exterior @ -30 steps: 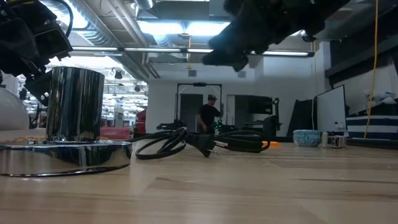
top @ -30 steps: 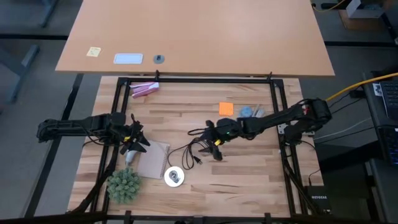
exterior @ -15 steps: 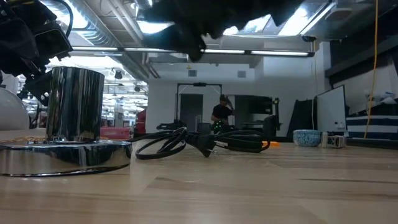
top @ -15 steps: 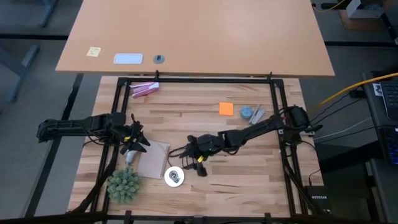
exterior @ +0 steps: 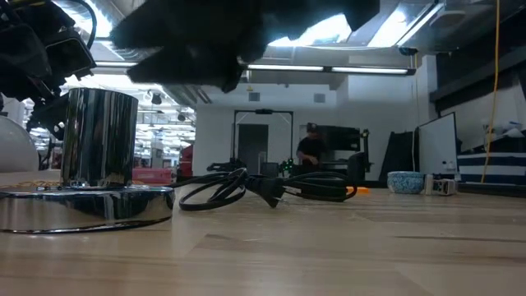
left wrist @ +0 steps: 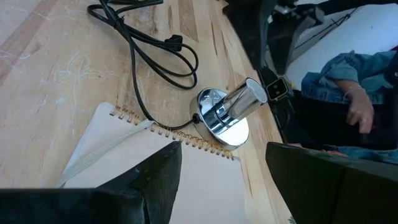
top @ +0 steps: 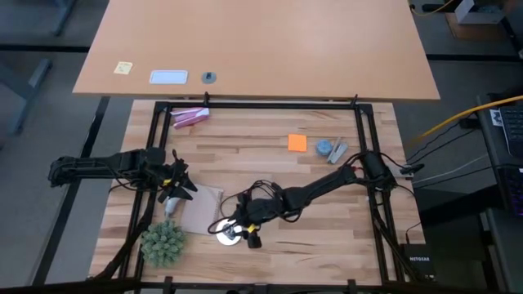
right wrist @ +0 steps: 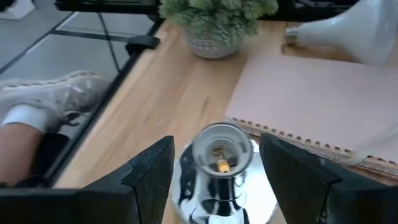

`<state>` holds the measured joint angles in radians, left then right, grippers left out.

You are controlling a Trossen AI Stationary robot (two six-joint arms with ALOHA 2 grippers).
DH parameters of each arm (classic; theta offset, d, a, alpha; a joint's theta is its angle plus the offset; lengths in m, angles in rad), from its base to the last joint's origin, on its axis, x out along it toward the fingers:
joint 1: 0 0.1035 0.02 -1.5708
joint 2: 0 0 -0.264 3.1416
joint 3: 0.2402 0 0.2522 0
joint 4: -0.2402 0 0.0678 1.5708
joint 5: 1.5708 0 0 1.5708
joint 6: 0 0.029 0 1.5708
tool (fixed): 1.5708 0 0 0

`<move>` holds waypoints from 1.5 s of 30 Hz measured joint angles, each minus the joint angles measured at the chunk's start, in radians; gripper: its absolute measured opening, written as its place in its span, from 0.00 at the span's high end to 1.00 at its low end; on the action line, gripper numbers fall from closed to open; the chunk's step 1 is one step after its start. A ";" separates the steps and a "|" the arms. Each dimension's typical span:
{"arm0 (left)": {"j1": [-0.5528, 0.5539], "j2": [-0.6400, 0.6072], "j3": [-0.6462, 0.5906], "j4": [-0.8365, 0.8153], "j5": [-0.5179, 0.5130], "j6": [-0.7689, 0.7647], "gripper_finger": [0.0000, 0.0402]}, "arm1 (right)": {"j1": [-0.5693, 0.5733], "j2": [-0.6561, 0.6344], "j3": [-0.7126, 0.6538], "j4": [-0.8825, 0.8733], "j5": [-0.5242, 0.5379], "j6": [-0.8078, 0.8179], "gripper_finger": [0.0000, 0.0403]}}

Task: Screw lightbulb
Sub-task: Move the potted plant on top of the table

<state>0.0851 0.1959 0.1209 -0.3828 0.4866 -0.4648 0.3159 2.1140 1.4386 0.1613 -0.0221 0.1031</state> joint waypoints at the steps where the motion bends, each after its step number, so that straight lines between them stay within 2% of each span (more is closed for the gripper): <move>1: 0.000 0.000 0.000 0.000 0.000 0.000 0.44 | -0.001 0.006 0.003 0.000 0.011 0.000 0.40; 8: 0.000 0.000 0.000 0.000 0.000 0.000 0.44 | -0.002 0.014 0.007 0.003 0.106 -0.004 0.40; 24: 0.000 0.000 0.000 0.001 0.000 0.000 0.44 | -0.001 0.050 0.008 0.008 0.070 0.038 0.40; 30: 0.000 0.000 0.000 0.000 0.000 0.000 0.44 | -0.001 0.059 0.010 0.005 0.090 0.051 0.40; 45: 0.000 0.000 0.000 0.000 0.000 0.000 0.44 | -0.002 0.059 0.011 -0.024 0.370 -0.066 0.40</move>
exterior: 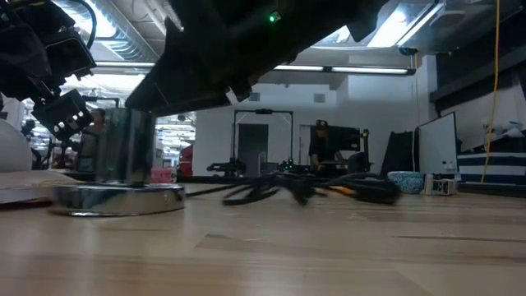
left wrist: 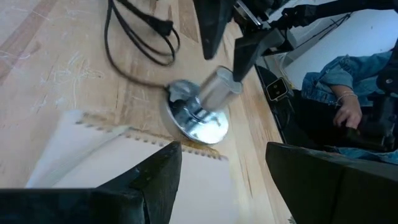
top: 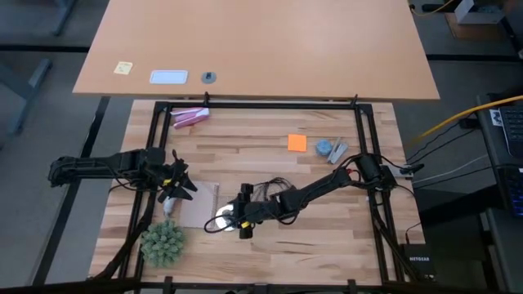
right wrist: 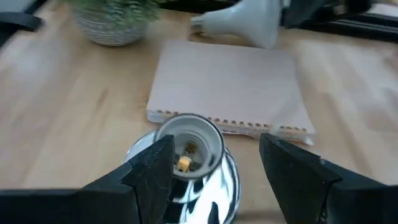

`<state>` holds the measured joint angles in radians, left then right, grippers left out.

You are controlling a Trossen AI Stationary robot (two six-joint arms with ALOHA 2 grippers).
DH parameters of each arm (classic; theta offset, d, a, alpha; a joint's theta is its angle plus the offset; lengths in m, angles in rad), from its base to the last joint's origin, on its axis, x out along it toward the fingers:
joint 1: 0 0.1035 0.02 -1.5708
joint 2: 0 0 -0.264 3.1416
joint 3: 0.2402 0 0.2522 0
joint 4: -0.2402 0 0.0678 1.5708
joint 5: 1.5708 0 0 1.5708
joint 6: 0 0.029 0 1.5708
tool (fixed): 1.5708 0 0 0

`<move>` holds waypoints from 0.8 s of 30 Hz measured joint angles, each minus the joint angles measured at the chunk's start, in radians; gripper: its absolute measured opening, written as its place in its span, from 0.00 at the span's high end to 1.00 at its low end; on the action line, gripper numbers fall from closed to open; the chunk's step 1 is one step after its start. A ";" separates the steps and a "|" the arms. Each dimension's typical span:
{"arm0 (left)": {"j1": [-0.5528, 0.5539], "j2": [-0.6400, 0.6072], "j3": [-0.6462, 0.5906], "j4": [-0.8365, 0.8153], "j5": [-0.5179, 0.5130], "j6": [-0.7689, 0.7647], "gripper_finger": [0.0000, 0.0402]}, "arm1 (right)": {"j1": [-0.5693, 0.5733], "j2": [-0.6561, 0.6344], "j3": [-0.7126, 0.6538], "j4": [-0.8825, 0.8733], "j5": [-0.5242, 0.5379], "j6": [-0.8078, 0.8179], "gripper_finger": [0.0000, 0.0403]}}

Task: Screw lightbulb
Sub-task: Move the potted plant on top of the table

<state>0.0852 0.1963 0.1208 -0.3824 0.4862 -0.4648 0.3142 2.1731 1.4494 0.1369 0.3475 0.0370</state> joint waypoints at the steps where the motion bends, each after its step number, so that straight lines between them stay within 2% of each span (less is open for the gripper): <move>1: 0.000 0.000 0.000 0.000 0.000 0.000 0.44 | 0.000 0.000 0.000 -0.002 0.019 -0.012 0.40; 4: 0.000 0.000 0.000 0.000 0.000 0.000 0.44 | 0.001 0.000 0.011 -0.033 0.068 -0.024 0.40; 11: 0.000 0.000 0.000 0.000 0.000 0.000 0.44 | 0.000 0.001 0.120 -0.303 0.177 -0.051 0.40; 24: 0.000 0.000 0.000 0.000 0.000 0.000 0.44 | -0.020 0.008 0.237 -0.522 0.238 -0.102 0.40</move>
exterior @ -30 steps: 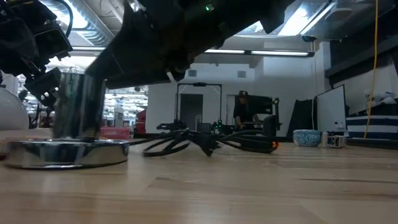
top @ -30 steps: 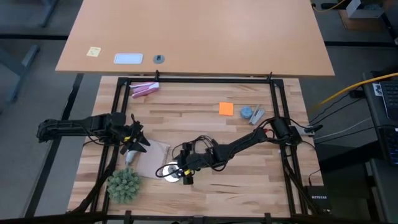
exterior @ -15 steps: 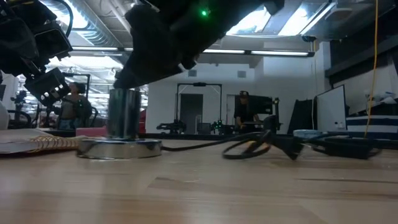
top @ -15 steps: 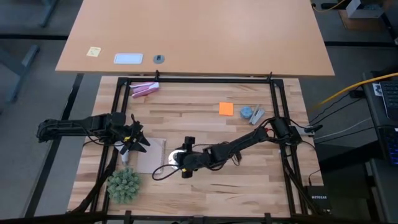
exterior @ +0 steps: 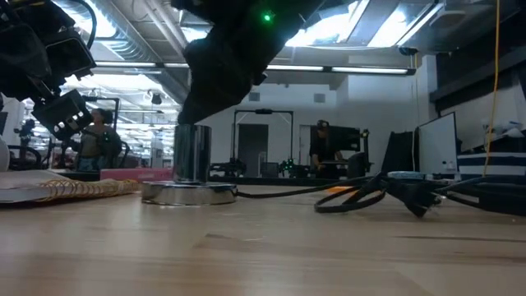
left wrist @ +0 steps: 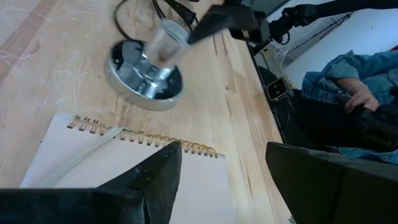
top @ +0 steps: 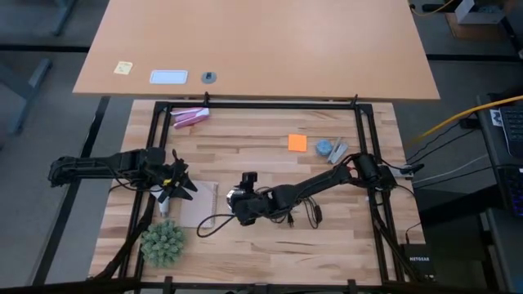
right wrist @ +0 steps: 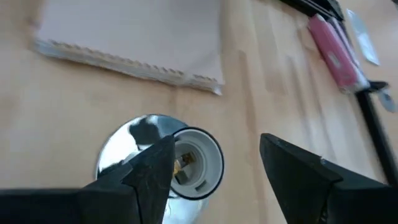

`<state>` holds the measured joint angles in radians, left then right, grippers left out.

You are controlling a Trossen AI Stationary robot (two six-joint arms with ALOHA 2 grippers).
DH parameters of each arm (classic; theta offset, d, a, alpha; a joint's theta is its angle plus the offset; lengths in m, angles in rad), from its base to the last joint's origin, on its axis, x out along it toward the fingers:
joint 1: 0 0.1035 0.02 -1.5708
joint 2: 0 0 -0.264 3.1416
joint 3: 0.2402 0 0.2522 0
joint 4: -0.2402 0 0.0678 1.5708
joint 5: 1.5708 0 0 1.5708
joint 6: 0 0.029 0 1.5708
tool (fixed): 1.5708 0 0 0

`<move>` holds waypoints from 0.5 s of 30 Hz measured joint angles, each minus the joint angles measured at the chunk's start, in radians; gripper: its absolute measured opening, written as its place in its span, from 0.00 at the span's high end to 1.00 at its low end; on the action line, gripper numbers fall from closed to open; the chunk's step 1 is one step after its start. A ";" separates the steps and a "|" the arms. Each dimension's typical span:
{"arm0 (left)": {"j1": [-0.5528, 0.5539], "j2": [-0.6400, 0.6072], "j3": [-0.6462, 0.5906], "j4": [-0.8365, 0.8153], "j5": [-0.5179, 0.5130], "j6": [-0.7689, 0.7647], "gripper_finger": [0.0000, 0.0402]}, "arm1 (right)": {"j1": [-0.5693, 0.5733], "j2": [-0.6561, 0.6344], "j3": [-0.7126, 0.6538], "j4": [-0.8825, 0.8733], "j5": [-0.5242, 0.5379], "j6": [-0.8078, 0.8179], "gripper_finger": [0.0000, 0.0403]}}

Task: Screw lightbulb
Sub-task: Move the potted plant on top of the table

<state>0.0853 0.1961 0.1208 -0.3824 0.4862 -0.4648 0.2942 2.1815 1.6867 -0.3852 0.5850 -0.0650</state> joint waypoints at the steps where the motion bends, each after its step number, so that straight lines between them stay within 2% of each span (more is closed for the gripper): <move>1: 0.000 0.000 0.000 0.000 0.000 0.000 0.44 | -0.003 0.001 0.013 -0.020 0.002 0.000 0.40; 12: 0.000 0.000 0.000 0.000 0.000 0.000 0.44 | -0.008 0.001 0.156 -0.153 0.008 0.004 0.40; 15: 0.000 0.000 0.000 0.000 0.000 0.000 0.44 | -0.007 -0.002 0.195 -0.205 -0.043 0.003 0.40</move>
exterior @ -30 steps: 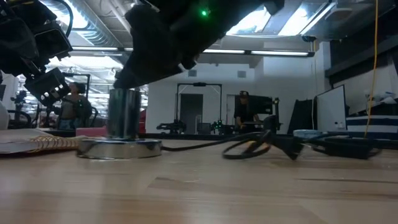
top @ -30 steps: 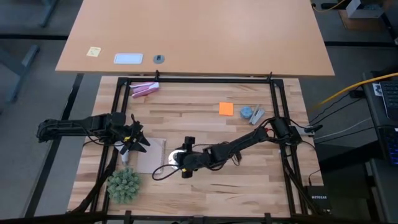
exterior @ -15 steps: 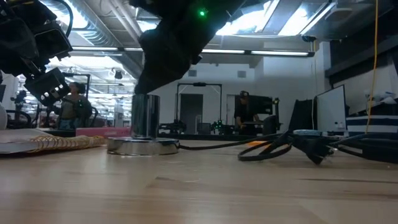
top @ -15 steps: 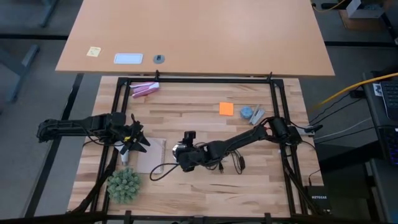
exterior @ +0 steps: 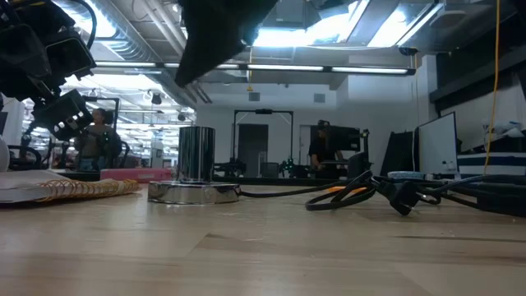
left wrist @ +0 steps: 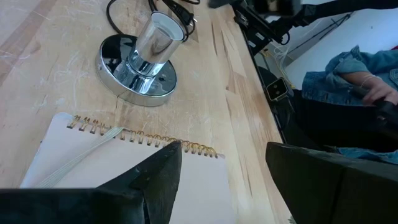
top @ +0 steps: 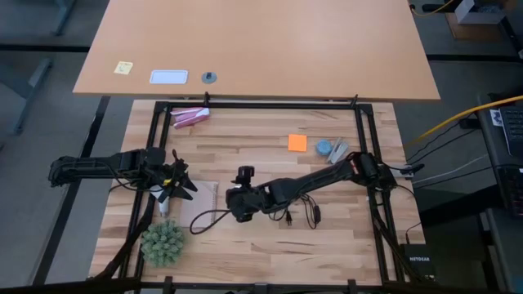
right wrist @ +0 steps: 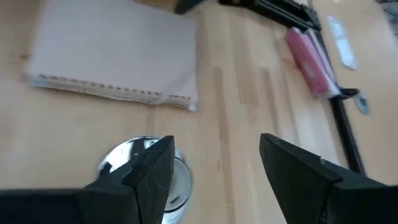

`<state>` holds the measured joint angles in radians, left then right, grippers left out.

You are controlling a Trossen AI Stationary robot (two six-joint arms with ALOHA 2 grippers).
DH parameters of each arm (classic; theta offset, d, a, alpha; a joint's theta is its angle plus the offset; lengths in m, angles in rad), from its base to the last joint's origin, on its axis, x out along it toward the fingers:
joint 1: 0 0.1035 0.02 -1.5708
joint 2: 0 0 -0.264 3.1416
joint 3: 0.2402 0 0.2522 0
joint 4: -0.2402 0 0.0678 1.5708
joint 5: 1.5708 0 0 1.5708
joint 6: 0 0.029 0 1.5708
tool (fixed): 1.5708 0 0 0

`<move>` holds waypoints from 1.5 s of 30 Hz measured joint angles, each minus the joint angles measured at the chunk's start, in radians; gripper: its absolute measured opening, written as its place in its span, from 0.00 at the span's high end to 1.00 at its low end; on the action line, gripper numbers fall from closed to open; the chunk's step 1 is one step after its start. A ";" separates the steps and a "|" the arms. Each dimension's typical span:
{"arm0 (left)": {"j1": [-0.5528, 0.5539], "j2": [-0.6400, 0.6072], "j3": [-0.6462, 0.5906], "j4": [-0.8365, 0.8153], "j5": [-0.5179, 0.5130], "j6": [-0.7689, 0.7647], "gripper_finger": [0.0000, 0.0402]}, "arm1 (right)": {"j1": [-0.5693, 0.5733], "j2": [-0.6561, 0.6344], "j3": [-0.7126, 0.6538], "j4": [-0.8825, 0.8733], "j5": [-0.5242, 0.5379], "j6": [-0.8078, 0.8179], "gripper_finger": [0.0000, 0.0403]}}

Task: Screw lightbulb
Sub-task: Move the potted plant on top of the table

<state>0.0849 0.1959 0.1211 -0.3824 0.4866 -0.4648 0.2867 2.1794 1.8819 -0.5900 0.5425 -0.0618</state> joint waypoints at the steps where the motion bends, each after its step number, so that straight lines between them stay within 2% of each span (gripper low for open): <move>1: 0.000 0.000 0.000 0.000 0.000 0.000 0.44 | 0.000 -0.001 0.011 -0.031 -0.041 0.000 0.40; 5: 0.000 0.000 0.000 0.000 0.000 0.000 0.44 | 0.000 -0.001 0.032 -0.159 -0.207 -0.030 0.40; 9: 0.000 0.000 0.000 0.000 0.000 0.000 0.44 | 0.000 0.001 0.032 -0.178 -0.283 -0.052 0.40; 20: 0.000 0.000 0.000 0.001 0.000 0.000 0.44 | -0.008 0.043 0.033 -0.128 -0.311 -0.204 0.40; 28: 0.000 0.000 0.000 0.000 0.000 0.000 0.44 | -0.062 0.083 0.034 -0.131 -0.303 -0.187 0.40; 34: 0.000 0.000 0.000 0.000 0.000 0.000 0.44 | -0.093 0.096 0.034 -0.203 -0.319 -0.130 0.41; 45: 0.000 0.000 0.000 0.000 0.000 0.000 0.44 | -0.099 0.097 0.037 -0.410 -0.317 -0.070 0.62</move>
<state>0.0853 0.1959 0.1207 -0.3822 0.4866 -0.4648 0.1873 2.2763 1.9186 -1.0002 0.2252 -0.1323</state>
